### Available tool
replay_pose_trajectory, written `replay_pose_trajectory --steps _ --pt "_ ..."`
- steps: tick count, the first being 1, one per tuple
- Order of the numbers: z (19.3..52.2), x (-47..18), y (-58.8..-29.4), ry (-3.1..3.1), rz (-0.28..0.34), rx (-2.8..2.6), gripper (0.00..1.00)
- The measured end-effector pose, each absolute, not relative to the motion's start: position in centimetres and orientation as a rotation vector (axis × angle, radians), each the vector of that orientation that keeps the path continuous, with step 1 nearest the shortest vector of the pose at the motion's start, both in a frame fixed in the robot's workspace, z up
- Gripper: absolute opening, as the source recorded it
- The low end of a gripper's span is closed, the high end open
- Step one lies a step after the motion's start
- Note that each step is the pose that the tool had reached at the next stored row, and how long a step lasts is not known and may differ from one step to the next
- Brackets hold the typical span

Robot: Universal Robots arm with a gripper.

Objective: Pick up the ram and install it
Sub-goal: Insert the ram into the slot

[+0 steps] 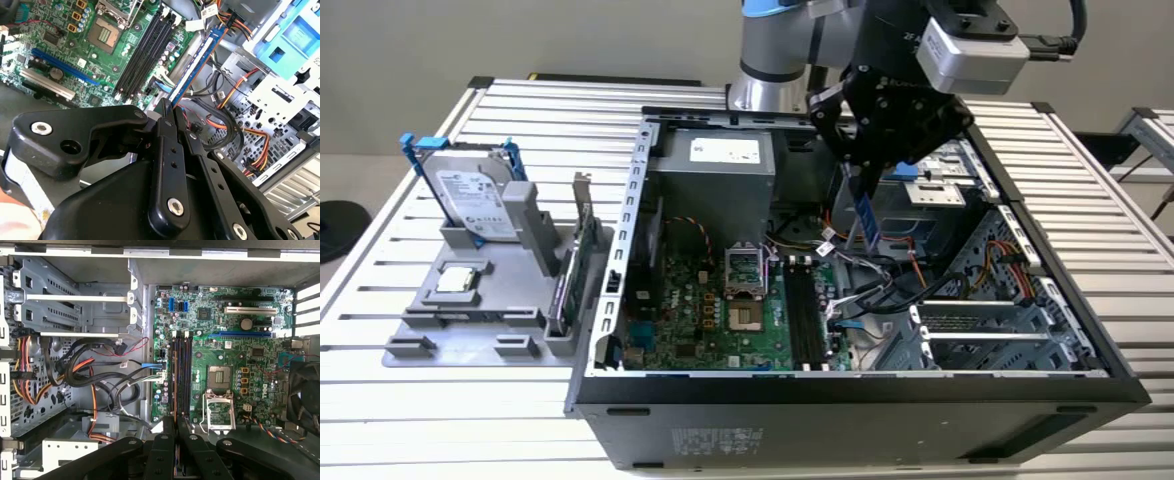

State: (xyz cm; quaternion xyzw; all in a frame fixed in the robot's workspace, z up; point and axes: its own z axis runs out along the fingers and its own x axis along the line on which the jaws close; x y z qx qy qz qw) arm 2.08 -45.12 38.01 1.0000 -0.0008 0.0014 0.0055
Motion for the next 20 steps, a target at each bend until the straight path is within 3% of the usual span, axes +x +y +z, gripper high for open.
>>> replay_pose_trajectory --steps 20 --pt "37.11 2.08 -45.13 -0.002 0.004 3.131 0.0"
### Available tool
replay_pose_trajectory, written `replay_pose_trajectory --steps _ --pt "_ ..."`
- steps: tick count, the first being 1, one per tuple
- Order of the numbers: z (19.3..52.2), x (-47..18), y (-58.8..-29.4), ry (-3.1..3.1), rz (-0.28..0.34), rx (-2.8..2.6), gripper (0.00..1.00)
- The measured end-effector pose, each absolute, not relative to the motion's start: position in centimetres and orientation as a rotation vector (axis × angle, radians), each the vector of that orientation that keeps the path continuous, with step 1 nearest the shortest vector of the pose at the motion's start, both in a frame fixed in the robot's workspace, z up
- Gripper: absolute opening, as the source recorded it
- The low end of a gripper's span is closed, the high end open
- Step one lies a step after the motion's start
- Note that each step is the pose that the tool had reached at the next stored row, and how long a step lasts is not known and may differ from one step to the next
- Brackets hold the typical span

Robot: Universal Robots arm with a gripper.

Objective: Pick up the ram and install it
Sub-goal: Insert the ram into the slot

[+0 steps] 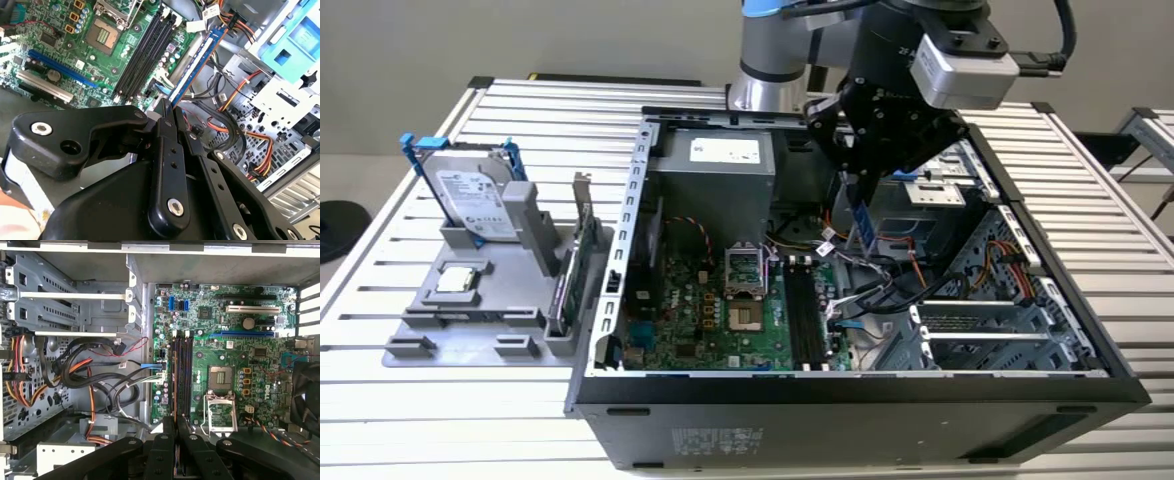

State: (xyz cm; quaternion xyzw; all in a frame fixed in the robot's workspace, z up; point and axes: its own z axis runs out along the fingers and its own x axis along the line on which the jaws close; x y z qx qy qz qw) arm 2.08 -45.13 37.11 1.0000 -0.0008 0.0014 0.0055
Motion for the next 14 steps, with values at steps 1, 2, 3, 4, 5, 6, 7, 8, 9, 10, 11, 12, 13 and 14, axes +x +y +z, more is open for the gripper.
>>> replay_pose_trajectory --steps 1,2,3,4,5,6,7,8,9,10,11,12,13,14 --pt "37.07 2.08 -45.13 -0.002 0.004 3.131 0.0" --pt "37.02 2.08 -45.12 -0.002 0.004 3.131 0.0" --pt "36.97 2.08 -45.12 -0.002 0.004 3.131 0.0" --pt "36.93 2.08 -45.12 -0.003 0.004 3.131 0.0" --pt "36.89 2.08 -45.12 -0.002 0.004 3.131 0.0" --pt "36.85 2.08 -45.12 -0.003 0.004 3.131 0.0" --pt "36.8 2.08 -45.13 -0.002 0.004 3.131 0.0" --pt "36.75 2.08 -45.12 -0.002 0.004 3.131 0.0" --pt "36.7 2.08 -45.13 -0.002 0.004 3.131 0.0" --pt "36.66 2.08 -45.13 -0.002 0.004 3.131 0.0" --pt "36.6 2.08 -45.12 -0.002 0.004 3.131 0.0" --pt "36.55 2.08 -45.12 -0.002 0.004 3.131 0.0" --pt "36.49 2.08 -45.12 -0.002 0.004 3.131 0.0" --pt "36.44 2.08 -45.12 -0.002 0.004 3.131 0.0"
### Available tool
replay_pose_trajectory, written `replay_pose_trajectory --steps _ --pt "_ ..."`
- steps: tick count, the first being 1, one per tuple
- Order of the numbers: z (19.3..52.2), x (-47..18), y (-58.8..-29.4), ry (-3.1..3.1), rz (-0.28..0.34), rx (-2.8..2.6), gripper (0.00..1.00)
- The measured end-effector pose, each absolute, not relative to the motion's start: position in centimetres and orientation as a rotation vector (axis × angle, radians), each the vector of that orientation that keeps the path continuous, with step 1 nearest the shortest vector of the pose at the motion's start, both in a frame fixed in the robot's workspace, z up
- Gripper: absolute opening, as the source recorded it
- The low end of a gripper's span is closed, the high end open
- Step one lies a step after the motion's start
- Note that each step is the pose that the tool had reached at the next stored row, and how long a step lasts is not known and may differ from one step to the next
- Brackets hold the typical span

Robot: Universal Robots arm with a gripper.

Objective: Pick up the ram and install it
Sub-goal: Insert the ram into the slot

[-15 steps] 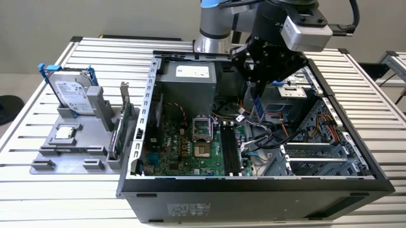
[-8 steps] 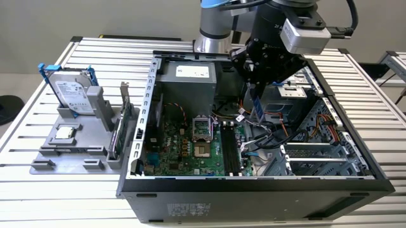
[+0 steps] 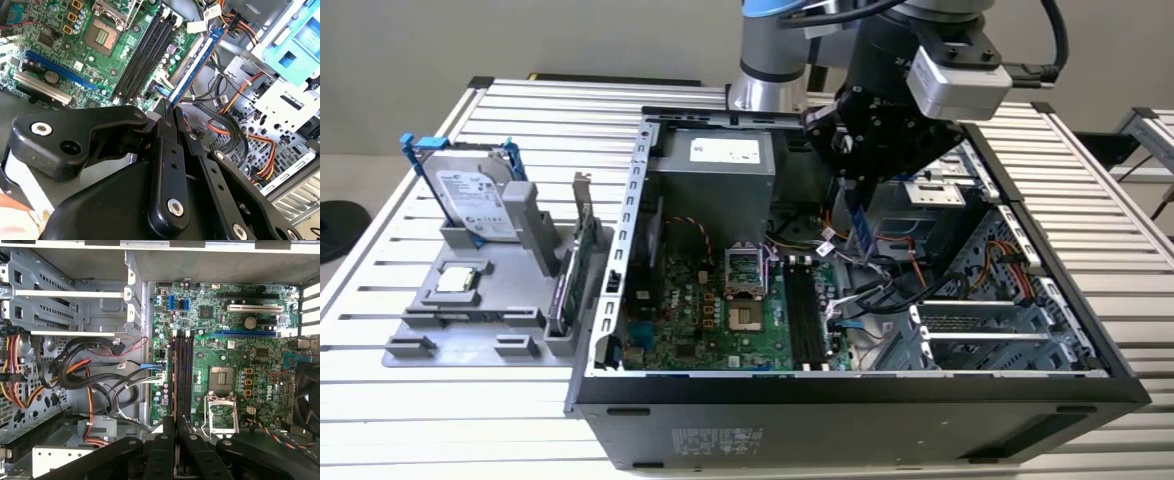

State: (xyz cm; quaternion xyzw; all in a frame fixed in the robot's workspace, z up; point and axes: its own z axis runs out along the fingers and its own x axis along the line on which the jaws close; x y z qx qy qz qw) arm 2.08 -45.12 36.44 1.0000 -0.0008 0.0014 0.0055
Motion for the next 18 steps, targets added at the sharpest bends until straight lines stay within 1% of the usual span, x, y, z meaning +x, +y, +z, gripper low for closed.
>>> replay_pose_trajectory --steps 18 --pt "35.55 2.08 -45.13 -0.003 0.004 3.131 0.0"
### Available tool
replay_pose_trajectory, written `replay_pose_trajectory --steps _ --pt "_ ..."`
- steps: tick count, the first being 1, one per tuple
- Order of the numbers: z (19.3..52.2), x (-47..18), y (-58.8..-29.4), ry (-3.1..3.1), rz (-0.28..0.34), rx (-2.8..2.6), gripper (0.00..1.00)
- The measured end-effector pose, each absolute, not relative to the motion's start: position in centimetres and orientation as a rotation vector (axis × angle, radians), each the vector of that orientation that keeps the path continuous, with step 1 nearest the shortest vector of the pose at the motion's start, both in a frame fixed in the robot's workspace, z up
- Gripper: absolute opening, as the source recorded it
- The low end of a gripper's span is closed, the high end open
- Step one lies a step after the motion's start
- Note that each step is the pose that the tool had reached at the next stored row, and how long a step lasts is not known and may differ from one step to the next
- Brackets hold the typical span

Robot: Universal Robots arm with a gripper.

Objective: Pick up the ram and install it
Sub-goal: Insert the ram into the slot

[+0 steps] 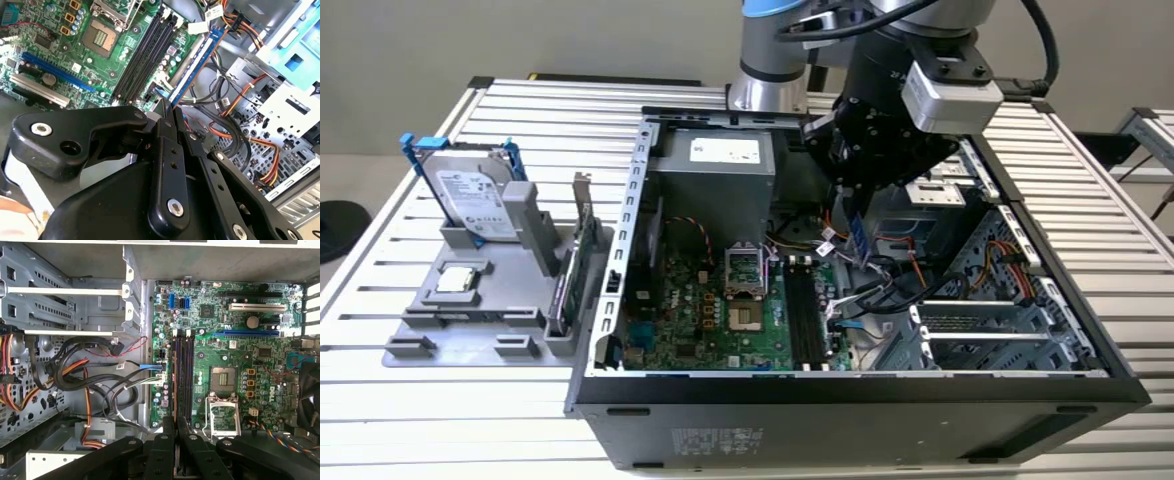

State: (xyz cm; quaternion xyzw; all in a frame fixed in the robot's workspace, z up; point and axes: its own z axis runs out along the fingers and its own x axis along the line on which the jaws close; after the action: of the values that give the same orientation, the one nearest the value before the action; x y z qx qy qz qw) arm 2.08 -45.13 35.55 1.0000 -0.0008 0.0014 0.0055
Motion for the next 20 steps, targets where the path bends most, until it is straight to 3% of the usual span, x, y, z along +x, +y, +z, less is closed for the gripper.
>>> replay_pose_trajectory --steps 20 --pt "34.59 2.09 -45.12 -0.002 0.004 3.131 0.0"
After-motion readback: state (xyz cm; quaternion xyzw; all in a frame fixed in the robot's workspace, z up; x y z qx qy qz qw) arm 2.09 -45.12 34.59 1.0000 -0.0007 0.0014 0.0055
